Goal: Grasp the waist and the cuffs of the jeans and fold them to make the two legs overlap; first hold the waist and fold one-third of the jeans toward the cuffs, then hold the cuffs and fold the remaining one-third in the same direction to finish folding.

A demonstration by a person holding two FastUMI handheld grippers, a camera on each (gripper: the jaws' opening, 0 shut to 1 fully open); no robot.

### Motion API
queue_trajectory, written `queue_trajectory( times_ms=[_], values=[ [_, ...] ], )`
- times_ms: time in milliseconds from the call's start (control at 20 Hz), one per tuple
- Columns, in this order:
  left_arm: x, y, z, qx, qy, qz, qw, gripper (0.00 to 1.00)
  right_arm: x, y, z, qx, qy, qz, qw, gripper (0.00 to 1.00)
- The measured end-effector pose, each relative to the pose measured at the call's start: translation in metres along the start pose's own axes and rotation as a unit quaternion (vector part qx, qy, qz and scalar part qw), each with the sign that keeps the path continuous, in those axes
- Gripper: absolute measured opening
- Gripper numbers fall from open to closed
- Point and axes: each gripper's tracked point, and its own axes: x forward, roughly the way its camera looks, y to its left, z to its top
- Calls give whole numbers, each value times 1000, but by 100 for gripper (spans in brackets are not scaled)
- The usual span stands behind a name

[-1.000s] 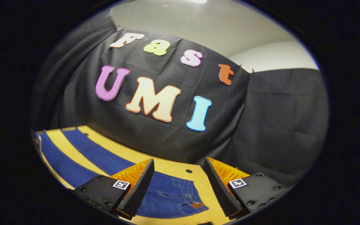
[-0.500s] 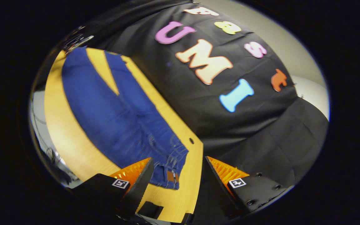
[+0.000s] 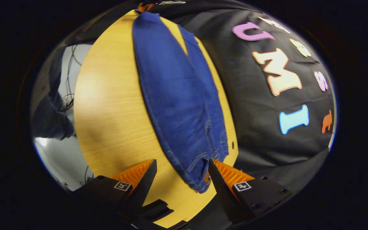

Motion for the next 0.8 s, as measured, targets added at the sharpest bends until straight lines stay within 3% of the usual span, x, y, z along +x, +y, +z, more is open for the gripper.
queue_trajectory(
  times_ms=[250, 350, 450, 550, 650, 700, 800],
  values=[
    [1, -1, 1, -8, 16, -3, 1000, 0, 24, -9, 0, -18, -2, -10, 1000, 91],
    [1, -3, 0, -13, 22, -3, 1000, 0, 31, -10, 1, -21, -4, -17, 1000, 82],
    [3, -3, 1, -19, 27, -7, 999, 0, 46, -2, 4, -30, -7, -12, 999, 64],
    [3, -3, 2, -35, 28, -7, 999, 0, 55, 3, 5, -48, -11, -21, 999, 22],
    [1, -2, 4, -60, 27, -2, 998, 0, 49, -5, 1, -4, -9, -33, 999, 15],
    [2, 1, 5, -73, 29, 10, 997, 0, 47, -3, 2, 35, -11, -22, 999, 5],
    [-4, 7, 11, -104, 27, 39, 993, 0, 42, -16, 1, 87, -12, -34, 996, 3]
  ],
)
